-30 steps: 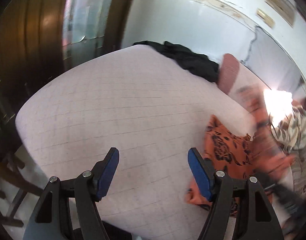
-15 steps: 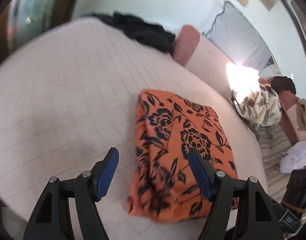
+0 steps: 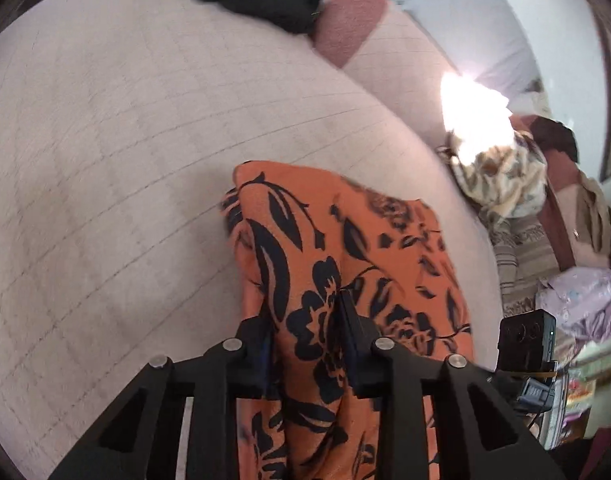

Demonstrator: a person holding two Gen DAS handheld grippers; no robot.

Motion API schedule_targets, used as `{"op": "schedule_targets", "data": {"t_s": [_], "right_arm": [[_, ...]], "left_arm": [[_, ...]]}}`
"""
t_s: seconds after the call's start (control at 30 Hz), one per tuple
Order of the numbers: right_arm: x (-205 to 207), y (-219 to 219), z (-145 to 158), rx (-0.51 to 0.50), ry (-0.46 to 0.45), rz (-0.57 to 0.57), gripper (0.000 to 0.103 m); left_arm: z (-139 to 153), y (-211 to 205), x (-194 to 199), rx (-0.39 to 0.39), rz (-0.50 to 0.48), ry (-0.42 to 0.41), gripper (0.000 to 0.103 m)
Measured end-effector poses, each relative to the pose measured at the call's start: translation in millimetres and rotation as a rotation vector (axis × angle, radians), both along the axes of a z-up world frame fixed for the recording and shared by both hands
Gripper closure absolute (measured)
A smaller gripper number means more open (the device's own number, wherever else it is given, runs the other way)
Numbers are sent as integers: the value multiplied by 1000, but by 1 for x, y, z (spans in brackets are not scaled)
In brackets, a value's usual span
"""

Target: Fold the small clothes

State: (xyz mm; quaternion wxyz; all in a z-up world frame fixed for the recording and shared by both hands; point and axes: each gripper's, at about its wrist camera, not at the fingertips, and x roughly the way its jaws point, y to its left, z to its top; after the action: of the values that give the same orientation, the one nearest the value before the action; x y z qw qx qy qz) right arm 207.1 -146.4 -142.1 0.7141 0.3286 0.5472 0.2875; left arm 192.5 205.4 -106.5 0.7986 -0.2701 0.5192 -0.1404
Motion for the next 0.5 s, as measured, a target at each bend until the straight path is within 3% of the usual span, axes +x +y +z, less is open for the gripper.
{"op": "schedule_targets", "data": {"t_s": [0.03,0.1,0.2,0.27,0.3,0.33,0.37,0.43,0.5], "right_arm": [[2,-2,-3,31,15,-16,26],[4,-1,0,36,9,-6,25],[7,0,-2,36,8,-13,25],[9,4,-3,26,-3,-8,25],[14,9,-3,13,-11,-3,30],[14,13,-2,2,-12,11,51],[14,16,2,-21,-23,30,59],[13,19,20,-66,-76,54,66],[12,22,43,-92,-145,78,67]], "left_arm": [[0,10,-8,-8,30,-6,47],[4,26,-24,28,89,-32,34],[0,31,-44,-18,58,-28,29],[-10,15,-45,6,-9,-9,30],[-10,7,-47,42,-27,-32,33],[-10,1,-46,40,-50,-31,63],[-13,-4,-42,-28,-91,-2,74],[-5,-10,-43,14,-90,-30,75],[7,-19,-46,31,-100,-65,78]]}}
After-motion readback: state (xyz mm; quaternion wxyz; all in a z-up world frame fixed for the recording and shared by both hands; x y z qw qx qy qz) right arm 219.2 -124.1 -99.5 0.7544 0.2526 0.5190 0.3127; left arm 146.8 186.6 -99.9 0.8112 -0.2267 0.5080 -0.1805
